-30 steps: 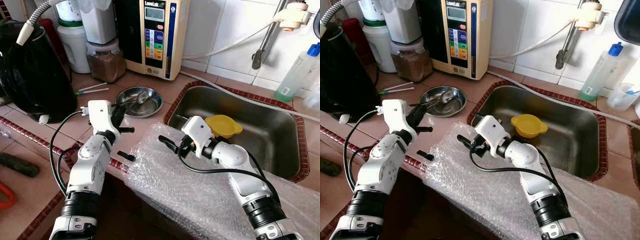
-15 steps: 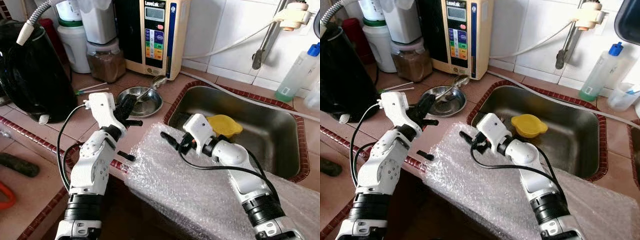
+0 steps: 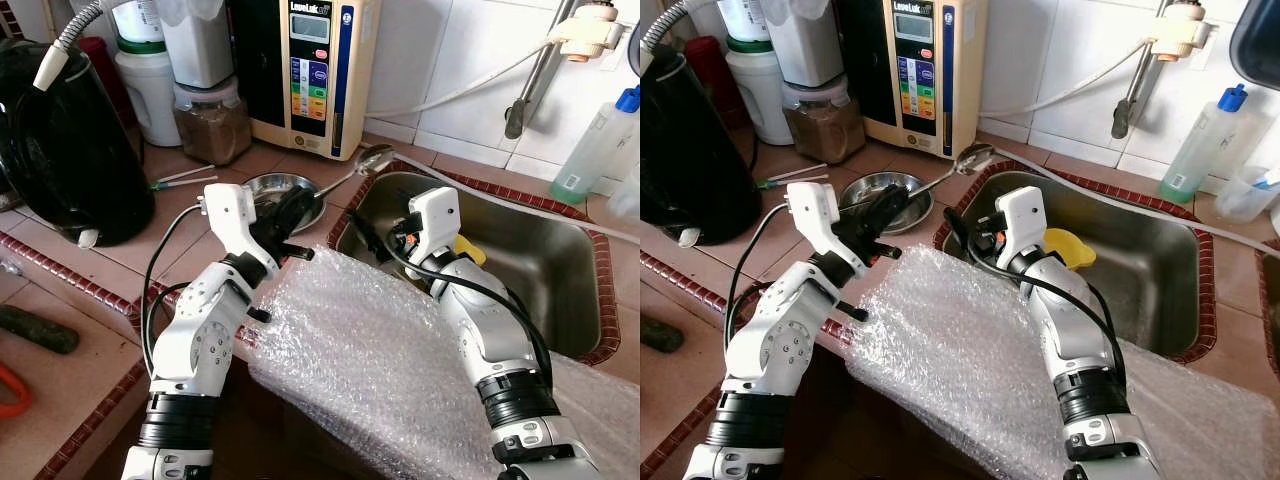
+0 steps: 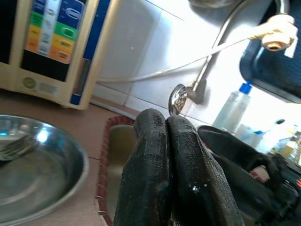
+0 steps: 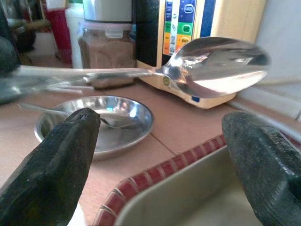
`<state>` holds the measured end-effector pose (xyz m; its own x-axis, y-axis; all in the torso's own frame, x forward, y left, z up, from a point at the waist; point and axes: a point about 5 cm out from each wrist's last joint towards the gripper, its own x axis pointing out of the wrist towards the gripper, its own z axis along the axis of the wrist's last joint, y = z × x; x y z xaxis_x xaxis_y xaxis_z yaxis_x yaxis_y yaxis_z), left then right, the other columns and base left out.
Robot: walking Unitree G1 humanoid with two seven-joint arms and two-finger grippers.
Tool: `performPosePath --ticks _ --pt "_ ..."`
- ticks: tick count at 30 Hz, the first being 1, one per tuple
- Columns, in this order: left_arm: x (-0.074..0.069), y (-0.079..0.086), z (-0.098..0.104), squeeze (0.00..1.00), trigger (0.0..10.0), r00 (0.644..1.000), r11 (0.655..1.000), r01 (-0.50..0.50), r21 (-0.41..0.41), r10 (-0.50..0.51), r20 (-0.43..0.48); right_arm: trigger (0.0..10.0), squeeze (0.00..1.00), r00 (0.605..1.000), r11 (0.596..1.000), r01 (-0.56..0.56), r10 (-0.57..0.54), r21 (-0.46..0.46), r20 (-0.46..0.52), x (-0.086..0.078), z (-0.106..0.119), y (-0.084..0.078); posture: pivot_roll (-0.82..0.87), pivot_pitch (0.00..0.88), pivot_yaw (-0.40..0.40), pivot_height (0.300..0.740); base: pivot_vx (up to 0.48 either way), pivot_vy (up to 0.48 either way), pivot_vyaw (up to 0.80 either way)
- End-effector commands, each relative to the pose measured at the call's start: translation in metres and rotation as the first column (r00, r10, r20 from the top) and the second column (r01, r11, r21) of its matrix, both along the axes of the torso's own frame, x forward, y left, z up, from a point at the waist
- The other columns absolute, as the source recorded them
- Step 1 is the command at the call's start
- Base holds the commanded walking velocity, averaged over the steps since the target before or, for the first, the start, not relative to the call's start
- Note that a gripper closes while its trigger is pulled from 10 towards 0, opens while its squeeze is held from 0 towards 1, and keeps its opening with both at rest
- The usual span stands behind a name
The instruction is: Kitchen organization
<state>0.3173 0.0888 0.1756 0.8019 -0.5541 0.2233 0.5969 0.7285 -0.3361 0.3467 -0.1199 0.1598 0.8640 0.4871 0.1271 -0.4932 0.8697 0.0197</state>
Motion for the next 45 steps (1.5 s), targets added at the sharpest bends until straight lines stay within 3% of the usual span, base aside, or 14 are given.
performPosePath --ticks 1,2,3,10,17,24,28,37,38,40,41,43,44,45 --pt "0.000 -0.006 0.008 0.00 0.0 0.999 0.999 0.032 0.009 -0.033 0.037 10.0 0.00 1.000 0.993 0.006 -0.005 0.120 -0.010 0.005 0.013 -0.003 0.08 0.000 0.010 0.740 0.000 0.000 0.00" --pt "0.000 -0.006 0.008 0.00 0.0 0.999 0.999 0.032 0.009 -0.033 0.037 10.0 0.00 1.000 0.993 0.006 -0.005 0.120 -0.010 0.005 0.013 -0.003 0.08 0.000 0.010 0.740 0.000 0.000 0.00" --pt "0.000 -0.007 0.008 0.00 0.0 0.999 0.999 0.036 0.009 -0.036 0.039 10.0 0.00 1.000 0.984 0.002 0.002 0.176 -0.024 0.005 0.016 -0.006 0.08 0.000 0.010 0.740 0.000 0.000 0.00" --pt "0.002 -0.004 0.009 0.00 0.0 0.999 1.000 0.020 0.006 -0.020 0.042 10.0 0.00 0.999 0.980 -0.022 0.031 0.199 -0.038 0.003 0.014 -0.012 0.09 0.000 0.008 0.740 0.000 0.000 0.00" --pt "0.001 -0.007 0.009 0.00 0.0 0.998 0.999 0.041 -0.004 -0.040 0.045 10.0 0.00 0.990 0.925 -0.044 0.092 0.377 -0.109 0.002 0.012 -0.013 0.09 0.000 0.008 0.740 0.000 0.000 0.00" --pt "-0.004 -0.019 0.006 0.00 0.0 0.991 0.992 0.129 -0.008 -0.128 0.028 10.0 0.00 0.985 0.913 -0.045 0.108 0.406 -0.135 0.004 0.010 -0.004 0.09 0.000 0.008 0.740 0.000 0.000 0.00" --pt "-0.006 -0.029 0.002 0.00 0.0 0.985 0.985 0.171 0.001 -0.171 0.015 10.0 0.00 0.991 0.914 -0.041 0.088 0.403 -0.100 0.005 0.015 -0.001 0.09 0.000 0.009 0.740 0.000 0.000 0.00" --pt "-0.008 -0.032 0.002 0.00 0.0 0.979 0.980 0.201 0.004 -0.201 0.017 10.0 0.00 0.994 0.905 -0.009 0.054 0.426 -0.095 0.008 0.018 -0.005 0.09 0.000 0.013 0.740 0.000 0.000 0.00" --pt "-0.009 -0.033 0.002 0.00 0.0 0.977 0.978 0.210 0.004 -0.210 0.021 0.0 0.00 0.992 0.882 -0.004 0.063 0.472 -0.109 0.009 0.019 -0.003 0.09 0.000 0.015 0.740 0.000 0.000 0.00" --pt "-0.010 -0.034 0.003 0.00 0.0 0.976 0.976 0.219 0.001 -0.219 0.025 0.0 0.00 0.988 0.849 0.022 0.064 0.528 -0.143 0.012 0.019 -0.001 0.09 0.000 0.015 0.740 0.000 0.000 0.00" --pt "-0.010 -0.034 0.003 0.00 0.0 0.975 0.975 0.222 0.002 -0.222 0.026 0.0 0.00 0.983 0.797 0.035 0.081 0.602 -0.165 0.014 0.022 0.000 0.09 0.000 0.014 0.740 0.000 0.000 0.00" --pt "-0.010 -0.034 0.003 0.00 0.0 0.975 0.975 0.222 0.003 -0.222 0.025 0.0 0.00 0.981 0.768 0.039 0.091 0.639 -0.169 0.016 0.024 0.001 0.09 0.000 0.014 0.740 0.000 0.000 0.00" --pt "-0.010 -0.034 0.003 0.00 0.0 0.975 0.975 0.222 0.004 -0.222 0.026 0.9 0.00 0.980 0.750 0.047 0.094 0.660 -0.177 0.017 0.025 0.002 0.09 0.000 0.013 0.740 0.000 0.000 0.00" --pt "-0.010 -0.034 0.003 0.00 0.0 0.975 0.975 0.223 0.004 -0.223 0.027 0.9 0.00 0.979 0.742 0.049 0.097 0.669 -0.180 0.017 0.026 0.002 0.09 0.000 0.013 0.740 0.000 0.000 0.00"
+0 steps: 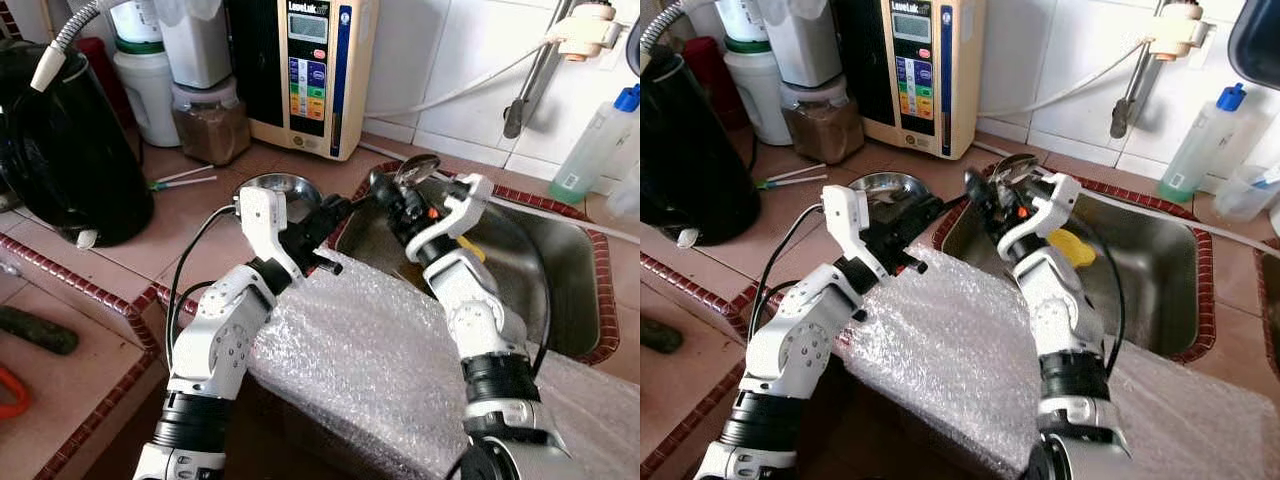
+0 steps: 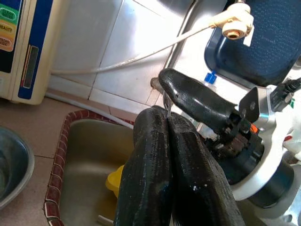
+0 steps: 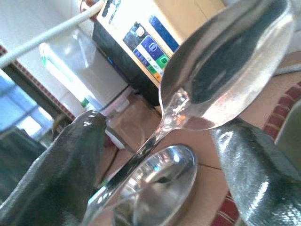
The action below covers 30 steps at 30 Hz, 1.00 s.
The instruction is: Kitchen organization
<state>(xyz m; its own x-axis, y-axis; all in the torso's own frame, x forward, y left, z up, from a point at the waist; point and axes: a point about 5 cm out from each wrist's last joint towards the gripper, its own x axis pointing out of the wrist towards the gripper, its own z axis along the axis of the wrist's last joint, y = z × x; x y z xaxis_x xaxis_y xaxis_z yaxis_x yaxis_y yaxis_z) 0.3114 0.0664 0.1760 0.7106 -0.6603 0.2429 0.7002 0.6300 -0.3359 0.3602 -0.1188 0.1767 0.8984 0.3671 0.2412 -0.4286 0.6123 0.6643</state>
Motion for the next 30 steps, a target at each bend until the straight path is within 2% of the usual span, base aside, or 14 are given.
performPosePath --ticks 1,2,3,4,5,9,10,11,12,14,16,25,30 --pt "-0.004 -0.012 0.003 0.00 0.0 0.997 0.997 0.079 0.015 -0.080 0.015 4.2 0.00 1.000 0.999 -0.008 0.008 0.043 0.005 0.004 0.009 0.002 0.09 0.000 0.013 0.740 0.000 0.000 0.00" --pt "-0.004 -0.012 0.003 0.00 0.0 0.997 0.997 0.078 0.017 -0.078 0.018 3.7 0.00 1.000 0.999 -0.012 0.012 0.033 0.008 0.005 0.009 0.004 0.09 0.000 0.012 0.740 0.000 0.000 0.00" --pt "-0.004 -0.011 0.003 0.00 0.0 0.997 0.997 0.075 0.017 -0.075 0.020 1.3 0.00 1.000 0.999 -0.015 0.015 0.035 0.000 0.004 0.009 0.006 0.10 0.000 0.011 0.740 0.000 0.000 0.00" --pt "-0.003 -0.011 0.003 0.00 0.0 0.997 0.997 0.073 0.017 -0.073 0.021 1.3 0.00 1.000 0.999 -0.017 0.018 0.047 -0.011 0.004 0.008 0.007 0.09 0.000 0.010 0.740 0.000 0.000 0.00" --pt "-0.003 -0.011 0.003 0.00 0.0 0.997 0.997 0.073 0.017 -0.073 0.021 0.0 0.00 1.000 0.998 -0.018 0.019 0.052 -0.014 0.004 0.008 0.007 0.09 0.000 0.010 0.740 0.000 0.000 0.00" --pt "-0.004 -0.012 0.004 0.00 0.0 0.997 0.997 0.077 0.017 -0.078 0.024 0.0 0.00 0.999 0.997 -0.011 0.015 0.075 -0.050 0.005 0.005 0.008 0.09 0.000 0.011 0.740 0.000 0.000 0.00" --pt "-0.004 -0.012 0.004 0.00 0.0 0.996 0.997 0.079 0.018 -0.080 0.025 0.4 0.00 0.998 0.998 -0.015 0.019 0.069 -0.054 0.005 0.004 0.009 0.09 0.000 0.012 0.740 0.000 0.000 0.00" --pt "-0.004 -0.012 0.004 0.00 0.0 0.996 0.997 0.081 0.019 -0.082 0.026 3.2 0.00 0.998 0.998 -0.017 0.021 0.065 -0.059 0.005 0.003 0.010 0.09 0.000 0.012 0.740 0.000 0.000 0.00" --pt "-0.004 -0.013 0.004 0.00 0.0 0.996 0.996 0.083 0.021 -0.084 0.027 6.4 0.00 0.998 0.998 -0.020 0.024 0.063 -0.065 0.005 0.002 0.011 0.09 0.000 0.013 0.740 0.000 0.000 0.00" --pt "-0.004 -0.013 0.004 0.00 0.0 0.996 0.996 0.083 0.022 -0.084 0.028 6.4 0.00 0.997 0.998 -0.019 0.023 0.057 -0.067 0.005 0.002 0.012 0.09 0.000 0.013 0.740 0.000 0.000 0.00" --pt "-0.004 -0.012 0.004 0.00 0.0 0.996 0.996 0.080 0.025 -0.081 0.027 0.0 0.00 0.997 0.999 -0.007 0.010 0.051 -0.072 0.006 0.000 0.011 0.09 0.000 0.011 0.740 0.000 0.000 0.00" --pt "0.000 -0.003 0.001 0.00 0.0 0.999 0.999 0.032 0.043 -0.034 0.027 0.0 0.00 0.995 0.999 0.051 -0.050 0.006 -0.087 0.007 -0.003 -0.004 0.09 0.000 0.009 0.740 0.000 0.000 0.00" --pt "0.002 0.000 0.001 0.00 0.0 0.999 0.999 0.013 0.049 -0.015 0.028 0.0 0.00 0.996 0.999 0.049 -0.049 0.004 -0.075 0.007 -0.002 -0.006 0.09 0.000 0.010 0.740 0.000 0.000 0.00"
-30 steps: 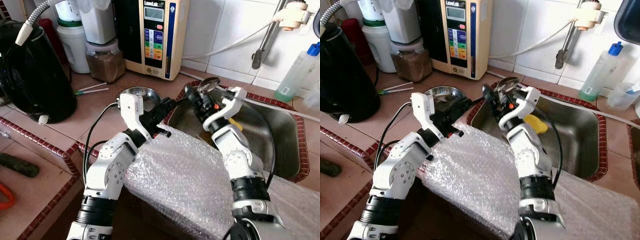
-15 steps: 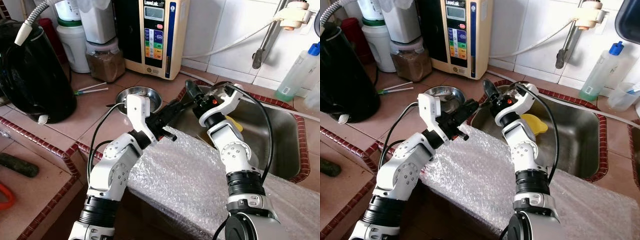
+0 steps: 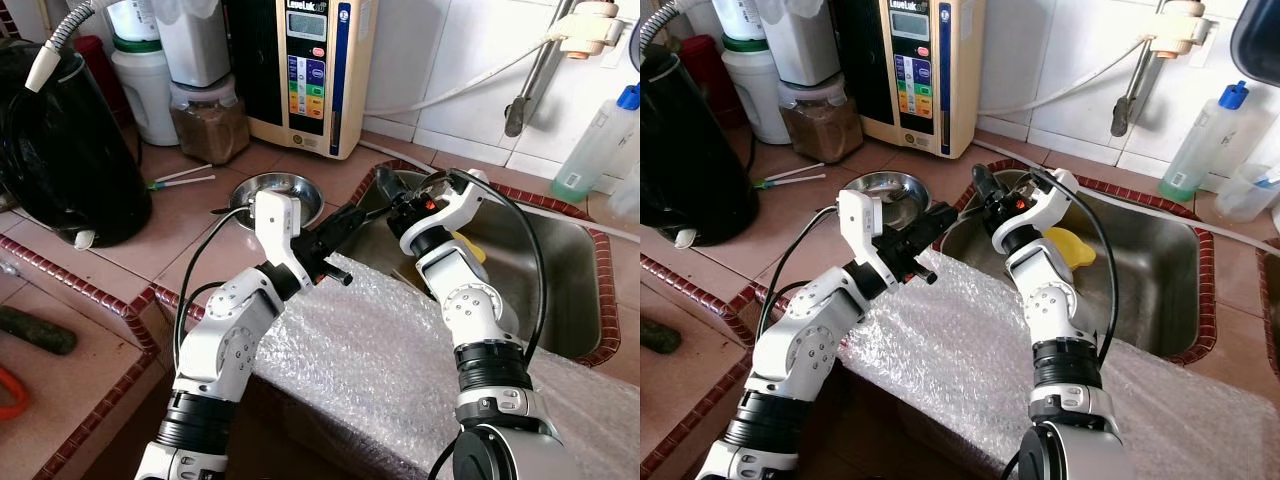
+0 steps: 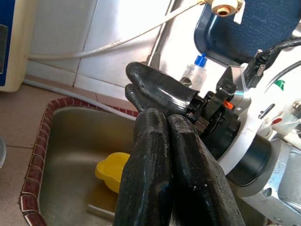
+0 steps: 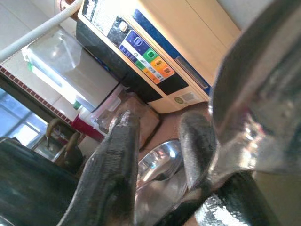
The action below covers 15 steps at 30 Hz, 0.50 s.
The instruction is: Kitchen organization
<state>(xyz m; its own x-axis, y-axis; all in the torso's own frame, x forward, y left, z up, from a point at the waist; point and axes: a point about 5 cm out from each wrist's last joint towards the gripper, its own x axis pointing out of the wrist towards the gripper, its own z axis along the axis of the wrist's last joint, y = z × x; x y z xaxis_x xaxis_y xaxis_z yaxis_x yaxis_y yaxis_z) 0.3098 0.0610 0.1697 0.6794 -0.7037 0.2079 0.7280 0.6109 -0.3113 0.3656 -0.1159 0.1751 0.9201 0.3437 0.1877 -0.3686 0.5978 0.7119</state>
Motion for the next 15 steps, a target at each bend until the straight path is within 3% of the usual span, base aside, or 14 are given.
performPosePath --ticks 1,9,13,15 --pt "0.004 0.006 0.007 0.00 0.0 0.998 0.999 -0.041 0.003 0.041 0.037 0.0 0.00 1.000 0.999 0.029 -0.029 -0.031 0.001 0.002 0.001 -0.009 0.09 0.000 0.011 0.740 0.000 0.000 0.00" --pt "0.005 0.006 0.006 0.00 0.0 0.998 0.998 -0.057 0.020 0.056 0.038 0.0 0.00 0.999 0.998 0.037 -0.038 -0.051 -0.011 0.002 -0.002 -0.009 0.09 0.000 0.010 0.740 0.000 0.000 0.00" --pt "0.016 0.020 -0.008 0.00 0.0 0.979 0.974 -0.205 0.099 0.204 0.019 0.0 0.00 0.998 0.996 0.066 -0.067 -0.060 -0.021 0.004 -0.002 -0.014 0.09 0.000 0.008 0.740 0.000 0.000 0.00" --pt "0.018 0.024 -0.010 0.00 0.0 0.972 0.966 -0.234 0.112 0.233 0.021 0.0 0.00 0.997 0.995 0.074 -0.076 -0.065 -0.021 0.004 -0.002 -0.016 0.09 0.000 0.008 0.740 0.000 0.000 0.00"
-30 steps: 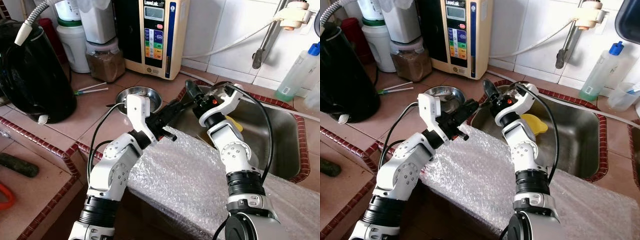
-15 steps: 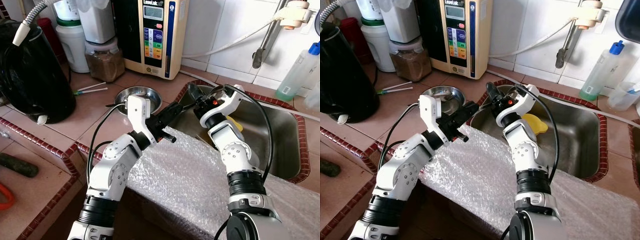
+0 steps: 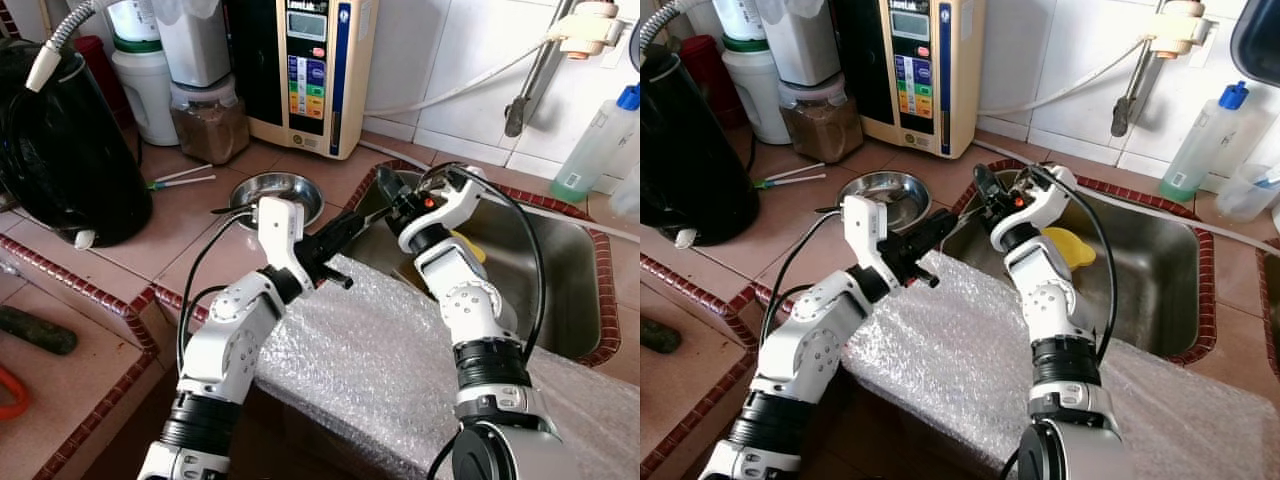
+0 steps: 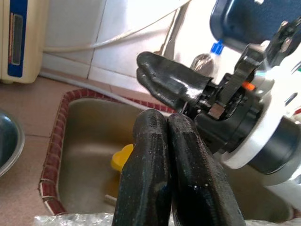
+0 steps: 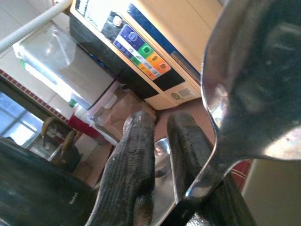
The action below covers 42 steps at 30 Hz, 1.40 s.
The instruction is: Kitchen organization
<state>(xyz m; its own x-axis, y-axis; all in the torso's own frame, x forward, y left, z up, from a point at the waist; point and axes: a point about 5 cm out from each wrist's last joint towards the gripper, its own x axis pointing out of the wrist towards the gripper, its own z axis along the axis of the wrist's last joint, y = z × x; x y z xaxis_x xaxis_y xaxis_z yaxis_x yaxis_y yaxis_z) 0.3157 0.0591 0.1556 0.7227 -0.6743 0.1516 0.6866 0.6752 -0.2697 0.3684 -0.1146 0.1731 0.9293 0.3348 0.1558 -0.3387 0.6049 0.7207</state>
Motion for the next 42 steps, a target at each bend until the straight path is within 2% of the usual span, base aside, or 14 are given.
performPosePath --ticks 1,6,8,9,10,11,12,13,21,28,29,30,34,42 --pt "0.012 0.028 0.004 0.00 0.0 0.983 0.982 -0.185 0.045 0.184 0.026 0.0 0.00 0.998 0.996 0.068 -0.067 -0.061 0.011 0.001 0.000 -0.018 0.09 0.000 0.007 0.740 0.000 0.000 0.00" --pt "0.015 0.033 0.001 0.00 0.0 0.973 0.970 -0.232 0.075 0.231 0.026 0.0 0.00 0.996 0.994 0.085 -0.085 -0.067 0.011 0.001 0.000 -0.021 0.09 0.000 0.009 0.740 0.000 0.000 0.00" --pt "0.016 0.033 -0.002 0.00 3.3 0.970 0.966 -0.245 0.089 0.243 0.027 0.0 0.00 0.996 0.994 0.086 -0.085 -0.069 0.014 0.002 0.000 -0.021 0.09 0.000 0.008 0.740 0.000 0.000 0.00" --pt "0.016 0.033 -0.002 0.00 8.4 0.970 0.966 -0.241 0.088 0.240 0.026 0.0 0.00 0.996 0.994 0.086 -0.086 -0.072 0.015 0.002 0.000 -0.021 0.09 0.000 0.008 0.740 0.000 0.000 0.00" --pt "0.016 0.033 -0.002 0.00 8.4 0.971 0.967 -0.240 0.086 0.239 0.024 0.0 0.00 0.996 0.993 0.087 -0.086 -0.075 0.015 0.002 0.000 -0.020 0.09 0.000 0.008 0.740 0.000 0.000 0.00" --pt "0.016 0.033 -0.003 0.27 10.0 0.972 0.968 -0.236 0.080 0.236 0.014 0.0 0.00 0.996 0.993 0.087 -0.086 -0.077 0.016 0.002 0.000 -0.020 0.09 0.000 0.008 0.740 0.000 0.000 0.00" --pt "0.016 0.033 -0.003 0.27 10.0 0.972 0.969 -0.236 0.079 0.235 0.012 0.0 0.00 0.996 0.993 0.087 -0.086 -0.077 0.017 0.002 0.000 -0.020 0.09 0.000 0.008 0.740 0.000 0.000 0.00" --pt "0.016 0.033 -0.003 1.00 10.0 0.971 0.968 -0.238 0.079 0.238 0.013 0.0 0.00 0.996 0.993 0.088 -0.087 -0.081 0.018 0.002 0.000 -0.020 0.09 0.000 0.007 0.740 0.000 0.000 0.00" --pt "0.018 0.035 -0.005 1.00 10.0 0.967 0.963 -0.255 0.091 0.255 0.008 0.0 0.00 0.995 0.983 0.057 -0.041 -0.175 0.094 0.002 0.008 -0.011 0.09 0.000 0.009 0.740 0.000 0.000 0.00" --pt "0.017 0.037 -0.007 1.00 10.0 0.966 0.959 -0.256 0.122 0.257 0.006 0.0 0.00 0.987 0.945 0.117 -0.077 -0.306 0.140 0.007 0.010 -0.018 0.10 0.000 0.007 0.740 0.000 0.000 0.00" --pt "0.015 0.036 -0.009 1.00 10.0 0.970 0.961 -0.239 0.141 0.241 0.005 0.0 0.00 0.984 0.903 0.134 -0.071 -0.407 0.166 0.008 0.007 -0.021 0.10 0.000 0.007 0.740 0.000 0.000 0.00" --pt "0.015 0.036 -0.009 1.00 10.0 0.970 0.961 -0.239 0.141 0.241 0.005 0.0 0.00 0.984 0.903 0.134 -0.071 -0.407 0.166 0.008 0.007 -0.021 0.10 0.000 0.007 0.740 0.000 0.000 0.00" --pt "0.011 0.036 -0.015 1.00 10.0 0.979 0.962 -0.199 0.188 0.203 -0.001 0.0 0.00 0.982 0.784 0.172 -0.085 -0.596 0.171 0.011 -0.007 -0.037 0.10 0.000 0.006 0.740 0.000 0.000 0.00" --pt "0.005 0.031 -0.020 1.00 10.0 0.992 0.967 -0.115 0.228 0.123 -0.019 0.0 0.00 0.980 0.639 0.196 -0.098 -0.744 0.173 0.015 -0.018 -0.057 0.11 0.000 0.009 0.740 0.000 0.000 0.00"
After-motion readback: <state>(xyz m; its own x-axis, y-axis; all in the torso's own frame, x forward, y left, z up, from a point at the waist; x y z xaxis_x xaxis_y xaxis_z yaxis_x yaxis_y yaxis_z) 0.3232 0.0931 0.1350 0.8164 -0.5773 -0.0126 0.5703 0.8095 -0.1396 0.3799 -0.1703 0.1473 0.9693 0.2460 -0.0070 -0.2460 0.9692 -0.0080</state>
